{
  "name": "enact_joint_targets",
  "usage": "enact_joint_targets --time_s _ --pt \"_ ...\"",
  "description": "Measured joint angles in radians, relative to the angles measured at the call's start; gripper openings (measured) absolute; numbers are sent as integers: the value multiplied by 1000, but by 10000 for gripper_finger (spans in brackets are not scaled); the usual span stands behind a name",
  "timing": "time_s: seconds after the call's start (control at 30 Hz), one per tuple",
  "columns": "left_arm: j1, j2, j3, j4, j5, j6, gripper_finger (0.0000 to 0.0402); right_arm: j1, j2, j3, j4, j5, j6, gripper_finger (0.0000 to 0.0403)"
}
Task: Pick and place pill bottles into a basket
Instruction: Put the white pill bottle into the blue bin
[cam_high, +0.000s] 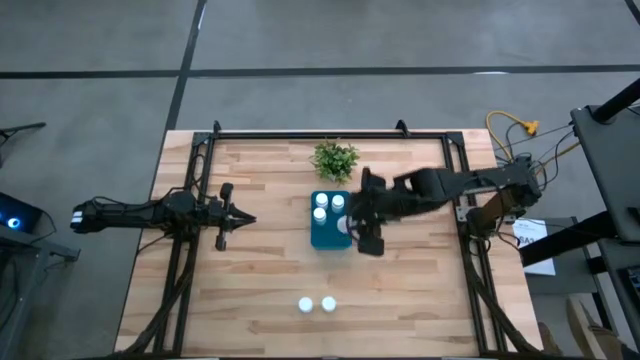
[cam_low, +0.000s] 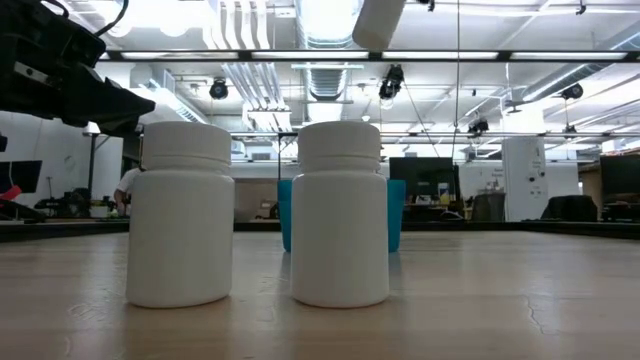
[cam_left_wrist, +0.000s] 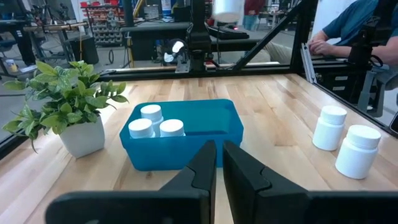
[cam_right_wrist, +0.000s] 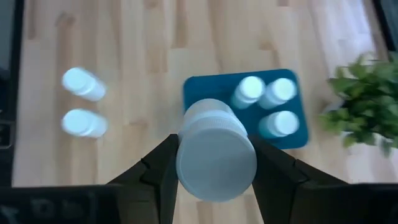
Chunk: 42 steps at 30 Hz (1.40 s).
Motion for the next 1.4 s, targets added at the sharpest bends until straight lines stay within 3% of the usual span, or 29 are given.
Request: enact_joint_targets --time_s 0.37,0.67,1.03,1.4 --pt "0 1 0 0 0 0 11 -187 -11 5 -15 -109 -95 146" --pt "0 2 0 0 0 0 11 -272 -10 111 -91 -136 -124 146" --pt "0 2 0 0 0 0 11 -290 3 137 -138 -184 -127 146" --pt "0 2 0 0 0 0 11 -306 114 154 -141 -197 -168 146"
